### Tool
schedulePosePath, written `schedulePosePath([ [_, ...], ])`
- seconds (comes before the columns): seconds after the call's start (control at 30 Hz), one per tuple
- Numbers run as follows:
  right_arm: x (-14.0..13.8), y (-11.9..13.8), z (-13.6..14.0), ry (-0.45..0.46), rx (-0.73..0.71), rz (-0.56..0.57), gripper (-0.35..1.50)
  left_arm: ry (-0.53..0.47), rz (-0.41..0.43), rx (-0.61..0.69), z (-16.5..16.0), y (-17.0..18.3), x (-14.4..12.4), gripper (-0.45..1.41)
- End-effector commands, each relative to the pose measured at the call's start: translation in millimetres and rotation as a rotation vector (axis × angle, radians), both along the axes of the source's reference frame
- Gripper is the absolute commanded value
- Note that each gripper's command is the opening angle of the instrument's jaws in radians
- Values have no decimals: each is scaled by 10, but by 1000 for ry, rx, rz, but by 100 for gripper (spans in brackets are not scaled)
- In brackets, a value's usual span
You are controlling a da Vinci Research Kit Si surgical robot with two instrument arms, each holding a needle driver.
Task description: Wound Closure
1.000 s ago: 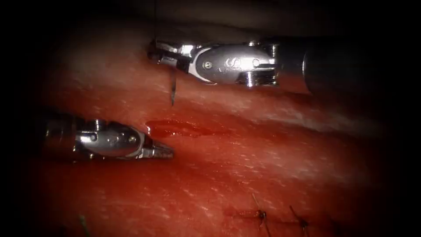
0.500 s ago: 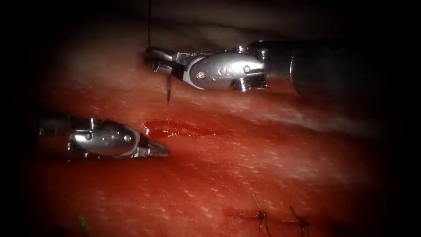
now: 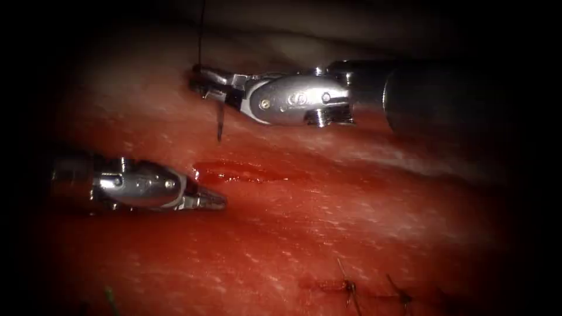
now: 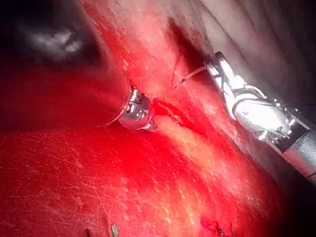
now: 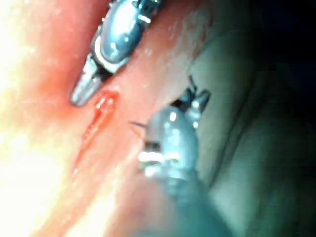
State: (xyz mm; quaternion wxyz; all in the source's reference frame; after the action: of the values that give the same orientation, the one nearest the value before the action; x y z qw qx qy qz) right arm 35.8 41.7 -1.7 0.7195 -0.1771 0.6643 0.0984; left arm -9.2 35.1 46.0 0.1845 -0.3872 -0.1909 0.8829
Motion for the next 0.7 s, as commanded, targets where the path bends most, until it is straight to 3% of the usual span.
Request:
schedulePosePath([
  [0.03, 12, 5, 0, 1, -2, -1, -35, -2, 1, 2, 5, -6, -5, -28],
  [0.3, 14, -1, 5, -13, -1, -20, -35, -3, 3, 3, 4, -5, -3, -28],
  [0.7, 14, -6, 13, -86, -125, -52, -35, -6, 5, 6, 2, -4, 1, -30],
])
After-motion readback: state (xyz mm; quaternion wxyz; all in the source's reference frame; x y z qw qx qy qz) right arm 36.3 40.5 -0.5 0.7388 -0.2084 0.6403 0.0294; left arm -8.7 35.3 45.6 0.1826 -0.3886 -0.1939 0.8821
